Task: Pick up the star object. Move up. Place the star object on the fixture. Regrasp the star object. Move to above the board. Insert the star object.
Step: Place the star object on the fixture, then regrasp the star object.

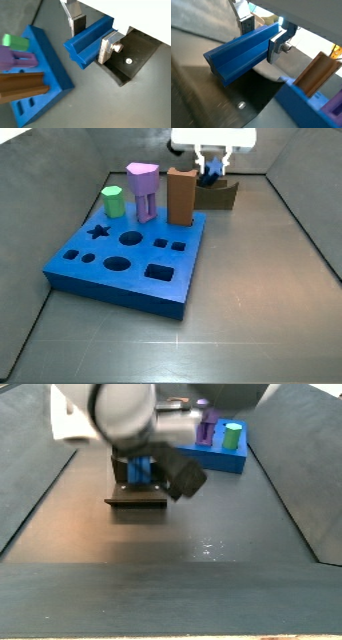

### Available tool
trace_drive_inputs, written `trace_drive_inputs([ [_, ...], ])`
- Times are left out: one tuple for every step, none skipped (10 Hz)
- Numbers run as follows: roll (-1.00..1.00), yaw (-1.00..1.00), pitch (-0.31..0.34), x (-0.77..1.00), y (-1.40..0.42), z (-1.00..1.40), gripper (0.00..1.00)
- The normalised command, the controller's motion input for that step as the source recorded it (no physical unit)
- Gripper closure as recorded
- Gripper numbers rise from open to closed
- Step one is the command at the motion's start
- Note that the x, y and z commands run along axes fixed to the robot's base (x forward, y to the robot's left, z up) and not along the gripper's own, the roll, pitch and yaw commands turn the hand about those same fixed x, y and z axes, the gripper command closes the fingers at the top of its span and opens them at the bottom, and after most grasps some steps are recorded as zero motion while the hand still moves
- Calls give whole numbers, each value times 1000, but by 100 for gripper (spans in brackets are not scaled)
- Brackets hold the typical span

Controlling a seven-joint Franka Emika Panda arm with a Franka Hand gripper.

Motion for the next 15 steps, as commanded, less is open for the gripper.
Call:
trace_drive_inputs([
  [-174, -172, -25, 145, 102, -700, 100],
  [-171, -155, -36, 129, 91, -576, 100],
  [-154, -119, -45, 111, 67, -347, 100],
  [-130, -84, -44, 82, 40, -283, 100],
  [-130, -68, -43, 79, 34, -281, 100],
  [-130, -59, -43, 79, 33, -280, 100],
  [0, 0, 0, 0, 0, 0, 0],
  [41, -14, 7, 0, 0, 1000, 0],
  [45, -7, 10, -5, 3, 1000, 0],
  [59, 4, 27, -23, 1, 1000, 0],
  [65, 9, 41, -27, -2, 1000, 0],
  [64, 10, 52, -31, 0, 1000, 0],
  [54, 1, 74, -35, 7, 956, 0],
  [53, -4, 87, -30, 8, 789, 0],
  [51, -18, 87, -23, 2, 556, 0],
])
